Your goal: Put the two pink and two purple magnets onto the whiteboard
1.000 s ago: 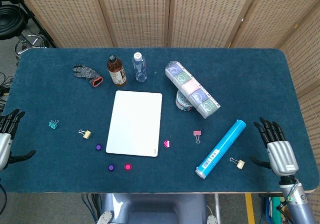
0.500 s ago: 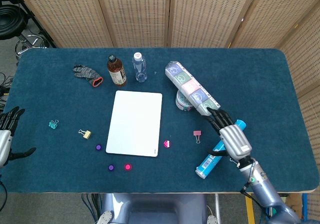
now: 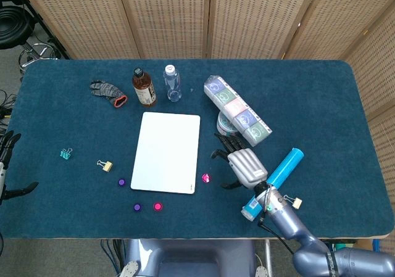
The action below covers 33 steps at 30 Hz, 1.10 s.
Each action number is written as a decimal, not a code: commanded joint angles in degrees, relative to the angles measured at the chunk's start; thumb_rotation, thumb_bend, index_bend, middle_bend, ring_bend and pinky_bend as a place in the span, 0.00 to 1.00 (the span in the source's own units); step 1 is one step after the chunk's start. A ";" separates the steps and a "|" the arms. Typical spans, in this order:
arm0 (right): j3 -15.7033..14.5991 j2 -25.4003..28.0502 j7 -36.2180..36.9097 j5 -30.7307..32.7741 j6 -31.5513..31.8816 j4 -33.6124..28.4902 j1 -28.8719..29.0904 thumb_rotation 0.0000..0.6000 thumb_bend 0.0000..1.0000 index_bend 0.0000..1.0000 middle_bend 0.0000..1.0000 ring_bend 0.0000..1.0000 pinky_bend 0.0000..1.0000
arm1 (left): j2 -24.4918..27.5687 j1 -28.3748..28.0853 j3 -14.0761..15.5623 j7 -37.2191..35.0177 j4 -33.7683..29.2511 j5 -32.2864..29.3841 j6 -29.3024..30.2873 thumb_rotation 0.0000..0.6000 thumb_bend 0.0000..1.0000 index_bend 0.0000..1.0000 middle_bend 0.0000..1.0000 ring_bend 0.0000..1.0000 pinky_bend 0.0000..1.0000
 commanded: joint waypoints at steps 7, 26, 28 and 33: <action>-0.25 -8.74 -14.04 13.18 -0.25 4.55 5.90 1.00 0.19 0.39 0.00 0.00 0.00 | 0.60 -0.16 0.25 -1.21 0.04 0.23 -0.97 1.00 0.09 0.00 0.00 0.00 0.00; -2.67 -12.46 -17.48 20.54 0.87 9.26 7.48 1.00 0.26 0.40 0.00 0.00 0.00 | 1.47 -0.28 0.72 -2.99 -0.03 0.95 -2.03 1.00 0.09 0.00 0.00 0.00 0.00; -2.48 -13.09 -17.36 21.19 0.54 10.12 7.82 1.00 0.26 0.40 0.00 0.00 0.00 | 1.45 -0.30 0.73 -2.93 -0.06 0.90 -2.07 1.00 0.09 0.00 0.00 0.00 0.00; -2.34 -14.61 -16.84 22.94 -0.19 12.71 8.32 1.00 0.26 0.40 0.00 0.00 0.00 | 1.53 -0.30 0.63 -3.13 -0.06 0.53 -2.17 1.00 0.09 0.00 0.00 0.00 0.00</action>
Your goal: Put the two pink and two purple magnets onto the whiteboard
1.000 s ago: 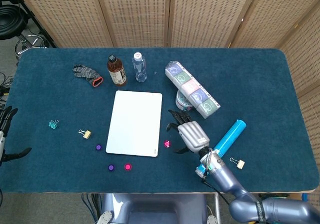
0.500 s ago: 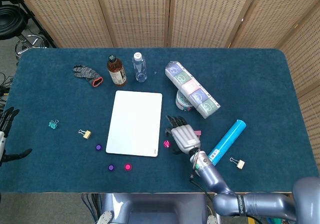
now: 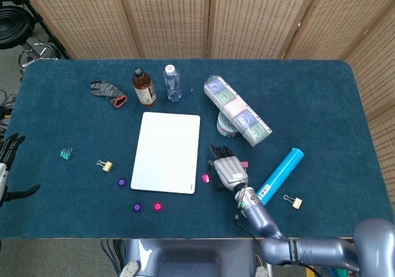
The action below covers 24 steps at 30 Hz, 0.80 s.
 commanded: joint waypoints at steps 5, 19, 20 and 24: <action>0.06 -1.49 1.14 1.70 -1.05 2.47 0.42 1.00 0.26 0.41 0.00 0.00 0.00 | 0.05 -0.19 -0.06 0.04 -0.01 -0.48 -0.53 1.00 0.09 0.00 0.00 0.00 0.00; 0.95 -2.93 3.08 2.35 -1.87 3.59 1.07 1.00 0.26 0.41 0.00 0.00 0.00 | -0.05 -0.37 0.02 0.64 -0.14 -0.72 -0.92 1.00 0.09 0.00 0.00 0.00 0.00; 1.00 -3.01 3.18 2.39 -1.95 3.73 1.14 1.00 0.26 0.41 0.00 0.00 0.00 | -0.07 -0.40 0.02 0.66 -0.15 -0.79 -1.00 1.00 0.09 0.00 0.00 0.00 0.00; 1.14 -3.24 3.48 2.56 -2.14 4.14 1.38 1.00 0.28 0.41 0.00 0.00 0.00 | -0.09 -0.49 -0.01 0.75 -0.15 -0.96 -1.17 1.00 0.09 0.00 0.00 0.00 0.00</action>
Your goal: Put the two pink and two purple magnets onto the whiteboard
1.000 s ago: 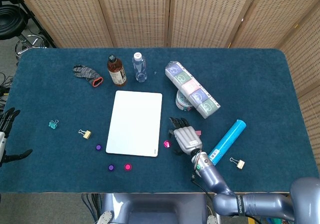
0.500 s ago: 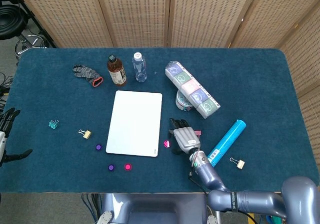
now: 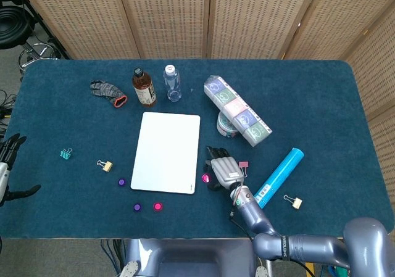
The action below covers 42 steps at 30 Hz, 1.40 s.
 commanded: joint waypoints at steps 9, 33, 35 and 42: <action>-0.04 -0.41 0.53 0.01 -0.12 0.28 0.25 1.00 0.32 0.42 0.00 0.00 0.00 | 0.00 0.02 0.01 0.11 -0.02 0.00 0.08 1.00 0.09 0.00 0.00 0.00 0.00; -0.34 -2.38 1.46 -0.39 -0.79 2.63 0.90 1.00 0.32 0.43 0.00 0.00 0.00 | 0.25 -0.03 0.01 -0.42 0.05 -0.13 -0.19 1.00 0.09 0.00 0.00 0.00 0.00; -0.30 -2.34 1.57 -0.16 -0.89 2.77 0.88 1.00 0.32 0.43 0.00 0.00 0.00 | 0.25 -0.06 -0.03 -0.42 0.07 -0.22 -0.22 1.00 0.09 0.00 0.00 0.00 0.00; -0.37 -2.07 1.63 0.05 -1.09 2.70 0.86 1.00 0.32 0.43 0.00 0.00 0.00 | 0.14 -0.10 0.05 -0.13 0.03 -0.13 -0.27 1.00 0.09 0.00 0.00 0.00 0.00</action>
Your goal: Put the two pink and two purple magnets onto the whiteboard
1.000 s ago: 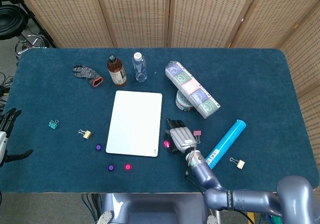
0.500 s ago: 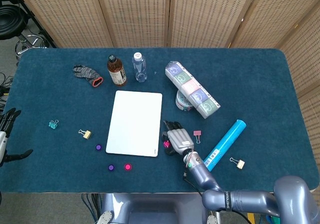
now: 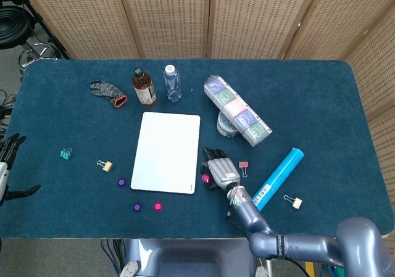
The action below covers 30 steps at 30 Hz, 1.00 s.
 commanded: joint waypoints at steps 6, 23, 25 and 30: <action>-0.18 -0.25 -0.14 0.22 -0.16 0.38 0.11 1.00 0.32 0.47 0.00 0.00 0.00 | -0.03 -0.01 0.02 0.11 -0.05 -0.07 -0.02 1.00 0.09 0.00 0.00 0.00 0.00; -0.33 -0.31 0.40 0.57 -0.26 1.00 -0.24 1.00 0.37 0.56 0.00 0.00 0.00 | 0.15 -0.05 0.14 -0.12 -0.08 0.03 -0.26 1.00 0.09 0.00 0.00 0.00 0.00; -0.15 -0.22 0.59 0.46 -0.22 0.77 -0.25 1.00 0.38 0.56 0.00 0.00 0.00 | 0.13 -0.09 0.17 -0.01 -0.08 -0.01 -0.38 1.00 0.09 0.00 0.00 0.00 0.00; 0.66 -0.04 0.72 0.09 0.08 -0.08 0.08 1.00 0.39 0.56 0.00 0.00 0.00 | 0.11 -0.16 0.14 0.10 -0.14 -0.17 -0.48 1.00 0.09 0.00 0.00 0.00 0.00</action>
